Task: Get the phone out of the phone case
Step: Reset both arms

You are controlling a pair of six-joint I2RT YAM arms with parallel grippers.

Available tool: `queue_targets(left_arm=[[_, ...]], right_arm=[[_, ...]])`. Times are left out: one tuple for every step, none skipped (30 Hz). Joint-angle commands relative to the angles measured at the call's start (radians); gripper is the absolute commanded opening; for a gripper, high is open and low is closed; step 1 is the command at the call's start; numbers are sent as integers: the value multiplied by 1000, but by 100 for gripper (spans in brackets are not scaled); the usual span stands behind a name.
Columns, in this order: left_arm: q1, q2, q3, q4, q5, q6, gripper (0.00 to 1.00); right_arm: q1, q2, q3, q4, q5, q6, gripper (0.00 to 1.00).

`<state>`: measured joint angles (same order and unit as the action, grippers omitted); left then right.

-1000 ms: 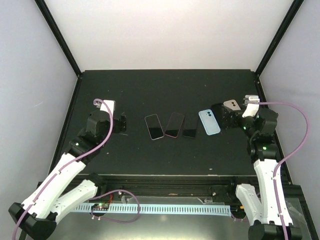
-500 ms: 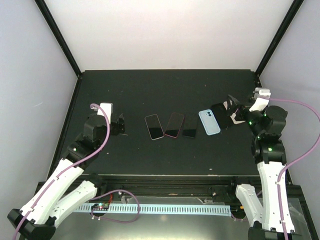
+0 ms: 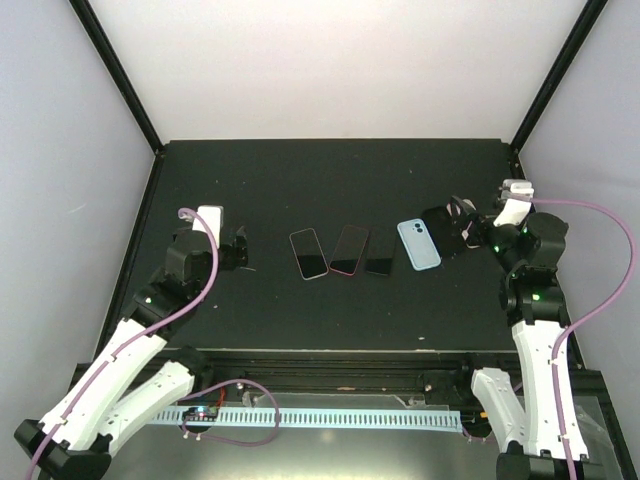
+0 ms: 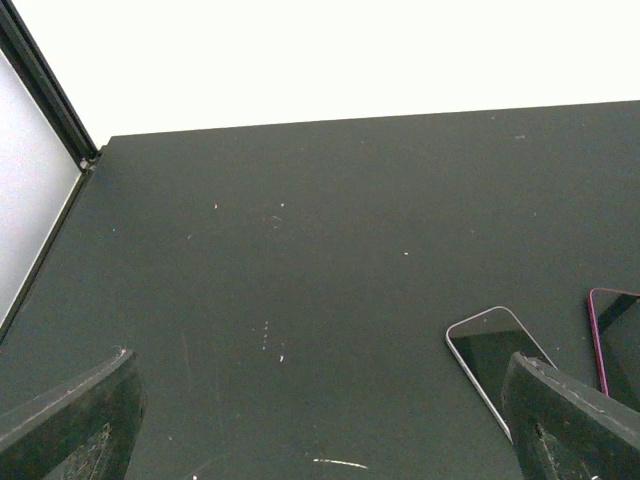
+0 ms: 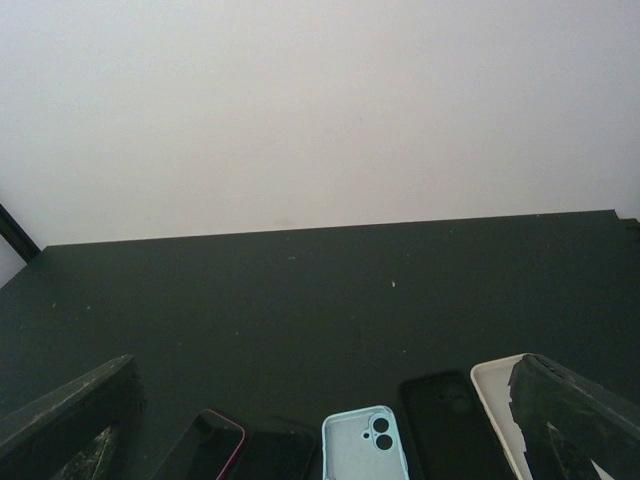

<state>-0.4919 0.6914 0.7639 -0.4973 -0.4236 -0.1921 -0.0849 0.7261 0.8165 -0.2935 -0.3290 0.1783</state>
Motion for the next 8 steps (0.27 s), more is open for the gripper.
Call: queue_targets(left_arm=[[7, -3, 4, 20, -17, 16, 99], [7, -2, 4, 19, -17, 17, 99], [7, 0, 4, 18, -16, 19, 99], [7, 1, 6, 16, -16, 19, 99], [8, 0, 5, 16, -15, 19, 99], [8, -1, 5, 16, -14, 19, 99], [7, -2, 5, 18, -15, 20, 99], [7, -1, 5, 17, -14, 20, 99]], right_arm=[[-2, -2, -13, 40, -5, -20, 100], [0, -2, -13, 40, -2, -19, 100], [-2, -2, -12, 40, 2, -20, 100], [-2, -1, -11, 39, 5, -21, 100], [-1, -3, -11, 39, 5, -22, 100], [-1, -4, -12, 39, 2, -22, 100], [-2, -3, -11, 37, -1, -23, 100], [-2, -4, -12, 36, -4, -22, 100]])
